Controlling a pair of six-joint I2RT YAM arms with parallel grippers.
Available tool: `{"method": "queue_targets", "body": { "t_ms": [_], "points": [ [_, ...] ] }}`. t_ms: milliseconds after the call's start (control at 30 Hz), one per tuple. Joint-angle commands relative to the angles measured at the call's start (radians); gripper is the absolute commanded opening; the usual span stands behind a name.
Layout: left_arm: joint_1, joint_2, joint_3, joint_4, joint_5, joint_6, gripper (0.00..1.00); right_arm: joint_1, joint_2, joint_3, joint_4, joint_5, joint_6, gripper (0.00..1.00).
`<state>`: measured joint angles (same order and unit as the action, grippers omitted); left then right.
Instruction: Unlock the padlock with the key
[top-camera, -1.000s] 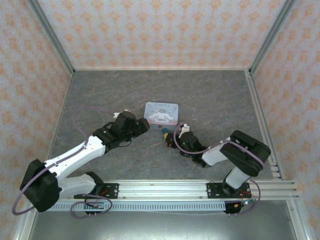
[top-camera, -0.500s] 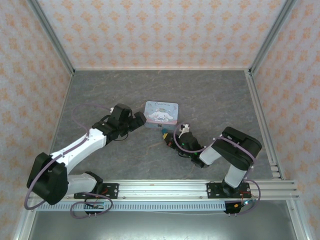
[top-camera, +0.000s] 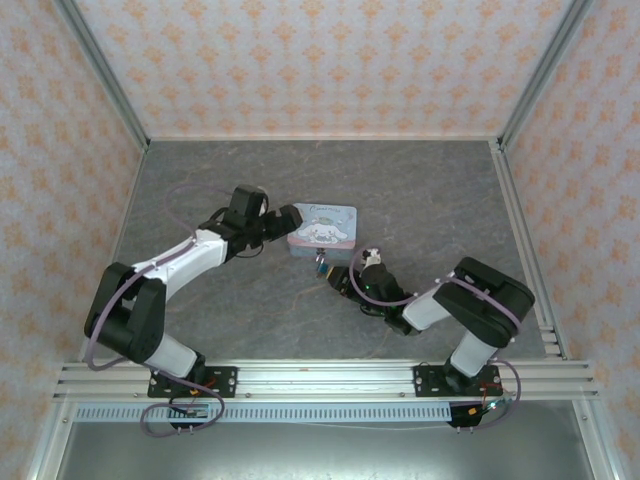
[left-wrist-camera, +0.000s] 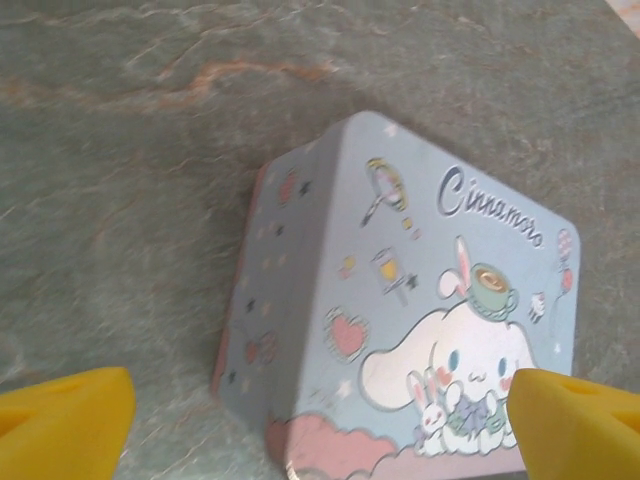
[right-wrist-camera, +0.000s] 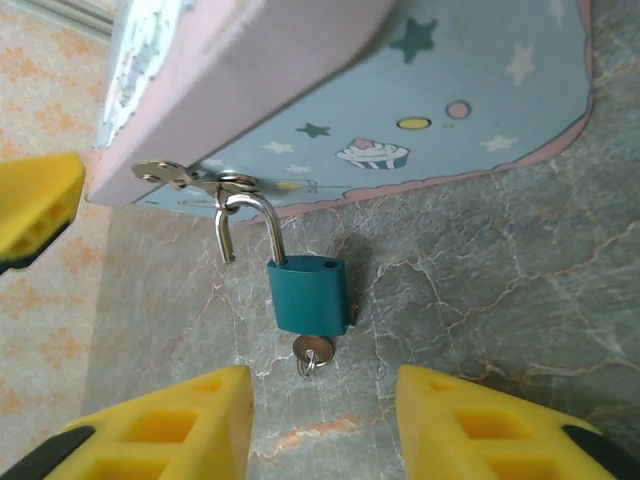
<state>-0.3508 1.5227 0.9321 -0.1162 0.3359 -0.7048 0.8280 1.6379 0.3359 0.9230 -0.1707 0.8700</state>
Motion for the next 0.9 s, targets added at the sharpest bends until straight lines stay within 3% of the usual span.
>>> {"method": "queue_targets", "body": {
  "t_ms": [0, 233, 500, 867],
  "points": [
    [0.007, 0.057, 0.047, 0.037, 0.038, 0.041, 0.96, -0.017, -0.077, -0.02, -0.105, 0.024, -0.089, 0.48],
    [0.007, 0.152, 0.073, 0.058, 0.1, 0.033, 0.95, -0.115, -0.229, -0.041, -0.161, -0.114, -0.156, 0.6],
    [0.004, 0.173, 0.03, 0.082, 0.138, -0.003, 0.86, -0.13, -0.314, -0.054, -0.141, -0.16, -0.209, 0.74],
    [-0.051, 0.123, -0.041, 0.125, 0.204, -0.059, 0.58, -0.136, -0.213, -0.046, 0.014, -0.236, -0.197, 0.75]
  ]
}}
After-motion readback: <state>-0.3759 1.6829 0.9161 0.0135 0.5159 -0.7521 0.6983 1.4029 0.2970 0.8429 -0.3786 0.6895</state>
